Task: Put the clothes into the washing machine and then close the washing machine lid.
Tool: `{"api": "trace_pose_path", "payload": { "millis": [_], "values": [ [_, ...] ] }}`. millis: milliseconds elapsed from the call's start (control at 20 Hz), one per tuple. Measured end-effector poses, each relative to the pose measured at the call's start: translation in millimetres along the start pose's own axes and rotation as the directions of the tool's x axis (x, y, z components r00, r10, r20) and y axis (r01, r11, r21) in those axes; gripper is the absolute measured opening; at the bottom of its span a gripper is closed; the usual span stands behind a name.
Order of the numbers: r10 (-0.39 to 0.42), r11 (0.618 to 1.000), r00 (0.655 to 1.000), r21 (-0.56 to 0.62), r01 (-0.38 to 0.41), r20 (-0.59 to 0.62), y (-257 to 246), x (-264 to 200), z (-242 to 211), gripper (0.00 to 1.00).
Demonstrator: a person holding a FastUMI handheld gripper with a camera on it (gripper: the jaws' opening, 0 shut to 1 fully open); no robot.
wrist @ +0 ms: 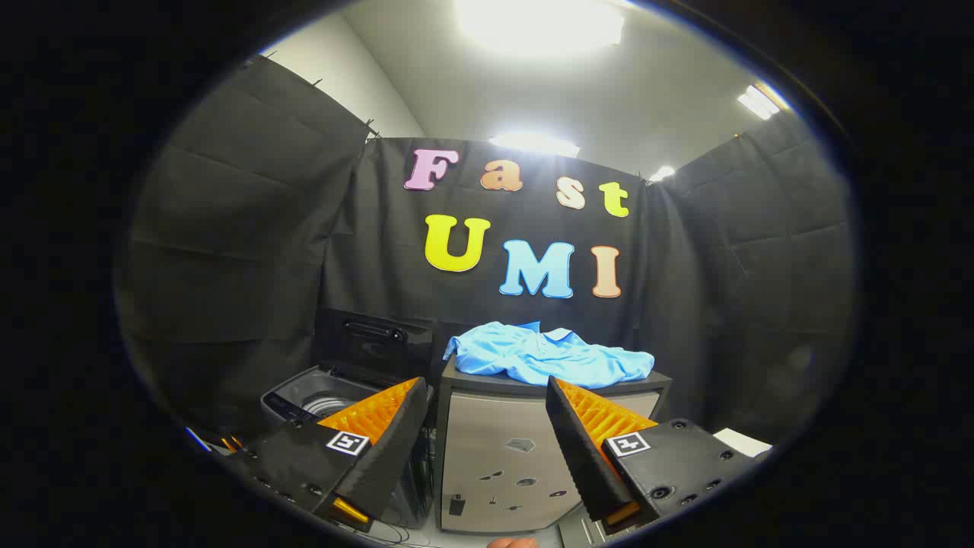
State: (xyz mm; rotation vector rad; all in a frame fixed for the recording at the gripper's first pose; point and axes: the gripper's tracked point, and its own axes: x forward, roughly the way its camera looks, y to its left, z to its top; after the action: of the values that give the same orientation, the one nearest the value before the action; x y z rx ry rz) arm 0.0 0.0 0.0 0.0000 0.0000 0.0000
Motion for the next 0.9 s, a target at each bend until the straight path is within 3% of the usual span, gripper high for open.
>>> {"api": "trace_pose_path", "payload": {
  "millis": [900],
  "values": [
    [0.028, 1.0, 1.0, -0.015, -0.028, 0.004, 7, 19, 6, 0.97]
  ]
}}
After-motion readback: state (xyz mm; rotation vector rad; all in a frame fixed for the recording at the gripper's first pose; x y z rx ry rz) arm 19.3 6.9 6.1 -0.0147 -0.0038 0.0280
